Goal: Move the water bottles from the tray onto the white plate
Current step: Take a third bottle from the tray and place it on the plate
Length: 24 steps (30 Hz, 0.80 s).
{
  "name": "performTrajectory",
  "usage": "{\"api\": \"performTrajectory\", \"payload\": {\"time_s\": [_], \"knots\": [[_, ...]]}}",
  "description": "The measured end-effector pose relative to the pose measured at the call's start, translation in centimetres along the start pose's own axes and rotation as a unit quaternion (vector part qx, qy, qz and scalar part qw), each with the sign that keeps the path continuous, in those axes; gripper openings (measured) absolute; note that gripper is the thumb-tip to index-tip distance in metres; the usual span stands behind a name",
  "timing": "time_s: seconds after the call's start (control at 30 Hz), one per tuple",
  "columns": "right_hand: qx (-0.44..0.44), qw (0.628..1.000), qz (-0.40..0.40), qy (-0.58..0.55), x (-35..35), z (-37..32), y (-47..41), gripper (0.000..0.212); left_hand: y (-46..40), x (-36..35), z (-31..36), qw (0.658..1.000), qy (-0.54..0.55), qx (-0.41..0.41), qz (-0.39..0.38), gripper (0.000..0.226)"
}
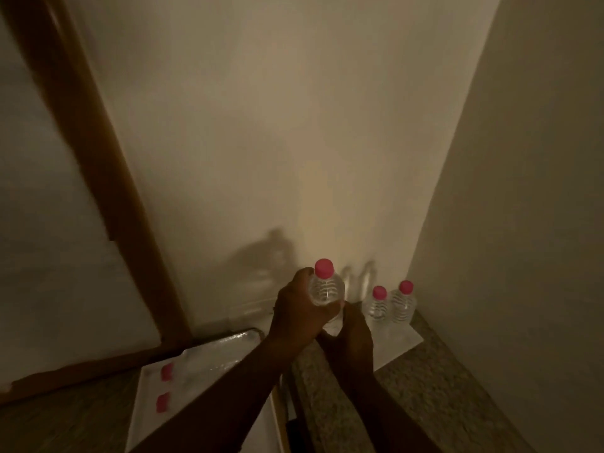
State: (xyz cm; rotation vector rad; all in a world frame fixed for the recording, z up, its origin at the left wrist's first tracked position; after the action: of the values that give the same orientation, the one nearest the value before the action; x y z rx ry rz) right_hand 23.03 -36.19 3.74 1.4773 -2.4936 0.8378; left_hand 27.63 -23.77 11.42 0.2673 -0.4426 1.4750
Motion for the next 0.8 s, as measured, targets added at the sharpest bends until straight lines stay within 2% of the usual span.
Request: {"api": "performTrajectory", "payload": {"time_s": [0.17, 0.33, 0.5, 0.57, 0.67, 0.8], "knots": [[-0.042, 0.998, 0.039, -0.005, 2.5, 4.5, -1.4, 0.045, -1.9, -6.1, 0.1, 0.998, -0.011, -0.002, -0.056, 0.061], [-0.084, 0.994, 0.060, -0.042, 2.7, 9.0, -1.2, 0.021, -3.2, -10.9, -2.7, 0.995, -0.031, 0.038, -0.086, 0.066], [-0.190, 0.980, 0.035, -0.049, 0.9, 13.6, 0.7, 0.036, -3.8, -13.4, -5.8, 0.992, -0.064, 0.066, -0.091, 0.066], [-0.215, 0.976, 0.011, -0.010, 0.4, 14.8, 1.4, 0.038, -3.8, -14.1, -7.2, 0.991, -0.067, 0.076, -0.088, 0.064], [-0.231, 0.964, -0.027, 0.131, 0.4, 15.4, 1.8, 0.041, -4.0, -14.8, -8.6, 0.990, -0.059, 0.091, -0.086, 0.062], [-0.244, 0.956, -0.021, 0.160, 0.4, 15.7, 1.8, 0.045, -4.4, -15.4, -9.1, 0.989, -0.062, 0.089, -0.102, 0.063]]}}
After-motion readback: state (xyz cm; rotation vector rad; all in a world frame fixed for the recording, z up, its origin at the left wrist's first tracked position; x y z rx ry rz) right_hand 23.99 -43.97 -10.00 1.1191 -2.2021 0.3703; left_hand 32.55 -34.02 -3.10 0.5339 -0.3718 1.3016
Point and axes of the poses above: each hand's wrist, its own y-axis away from the middle knuckle, its own x-axis out of the back of the hand, z = x × y, the point moved 9 cm from there along -y, towards the middle knuckle, and after that the axes turned 8 degrees about x, right-handed, at the moved point
